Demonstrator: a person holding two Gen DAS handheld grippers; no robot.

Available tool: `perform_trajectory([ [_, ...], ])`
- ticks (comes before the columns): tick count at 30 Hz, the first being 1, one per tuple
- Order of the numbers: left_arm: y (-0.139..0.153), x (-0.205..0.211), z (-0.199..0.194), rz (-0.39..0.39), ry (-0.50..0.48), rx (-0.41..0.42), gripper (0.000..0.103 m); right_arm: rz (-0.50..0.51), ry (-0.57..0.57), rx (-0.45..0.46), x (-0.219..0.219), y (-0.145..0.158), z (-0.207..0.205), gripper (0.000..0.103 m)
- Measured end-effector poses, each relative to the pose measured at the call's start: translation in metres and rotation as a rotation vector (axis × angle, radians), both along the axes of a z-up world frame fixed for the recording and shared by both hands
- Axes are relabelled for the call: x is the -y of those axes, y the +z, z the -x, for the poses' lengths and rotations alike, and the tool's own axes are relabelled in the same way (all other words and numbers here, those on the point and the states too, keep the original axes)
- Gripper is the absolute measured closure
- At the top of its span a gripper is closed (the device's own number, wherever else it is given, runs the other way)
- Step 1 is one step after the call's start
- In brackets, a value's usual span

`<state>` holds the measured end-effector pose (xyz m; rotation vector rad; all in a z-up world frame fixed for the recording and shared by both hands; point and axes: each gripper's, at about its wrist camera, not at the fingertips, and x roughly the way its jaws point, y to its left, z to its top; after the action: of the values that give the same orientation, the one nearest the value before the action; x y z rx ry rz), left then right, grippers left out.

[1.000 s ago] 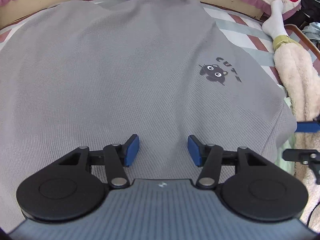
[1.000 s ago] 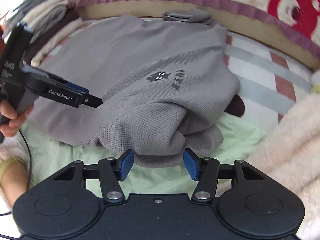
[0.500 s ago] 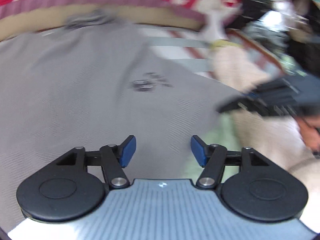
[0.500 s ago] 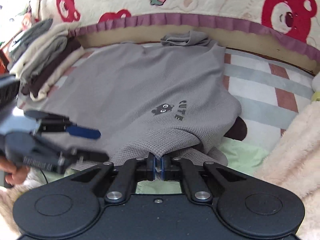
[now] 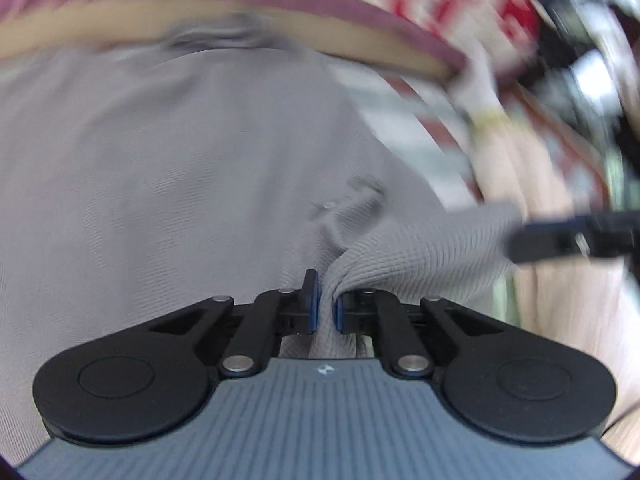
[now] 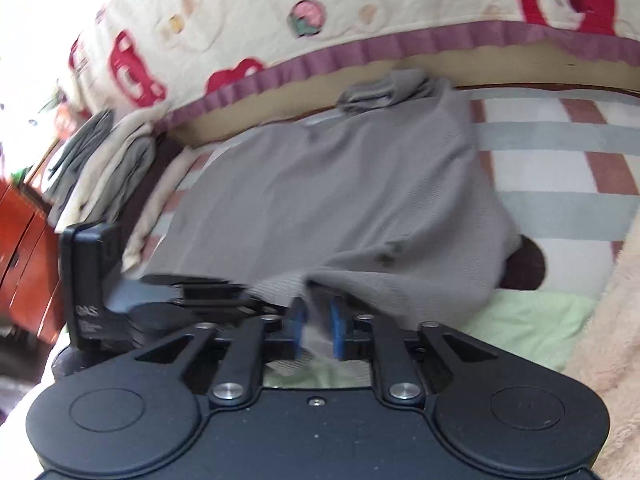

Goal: Fold clothes

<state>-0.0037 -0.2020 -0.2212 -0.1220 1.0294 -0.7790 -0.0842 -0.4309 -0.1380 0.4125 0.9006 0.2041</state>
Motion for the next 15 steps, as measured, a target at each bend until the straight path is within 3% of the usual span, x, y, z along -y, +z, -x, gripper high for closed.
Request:
perform_trajectory([
  [1,-0.007,-0.011,-0.005,0.010,0.046,-0.028,0.095,0.013,-0.019,-0.002,0.003,-0.002,0.000,0.059],
  [4,-0.021,-0.026,-0.012,0.002,0.109,-0.071,0.092,0.063,-0.024,-0.038,0.007,-0.012,-0.001,0.059],
  [8,-0.029,-0.033,-0.014,0.003,0.150,-0.101,0.092,0.004,0.008,-0.110,0.004,-0.035,-0.004,0.055],
  [12,-0.032,-0.037,-0.017,0.015,0.182,-0.110,0.087,-0.027,0.052,-0.151,-0.022,-0.056,-0.014,0.041],
  [13,-0.033,-0.039,-0.017,0.022,0.191,-0.114,0.085,-0.008,0.062,-0.154,-0.031,-0.060,-0.017,0.034],
  [15,-0.034,-0.041,-0.018,0.036,0.200,-0.117,0.084,0.095,0.084,-0.138,-0.054,-0.066,-0.022,0.034],
])
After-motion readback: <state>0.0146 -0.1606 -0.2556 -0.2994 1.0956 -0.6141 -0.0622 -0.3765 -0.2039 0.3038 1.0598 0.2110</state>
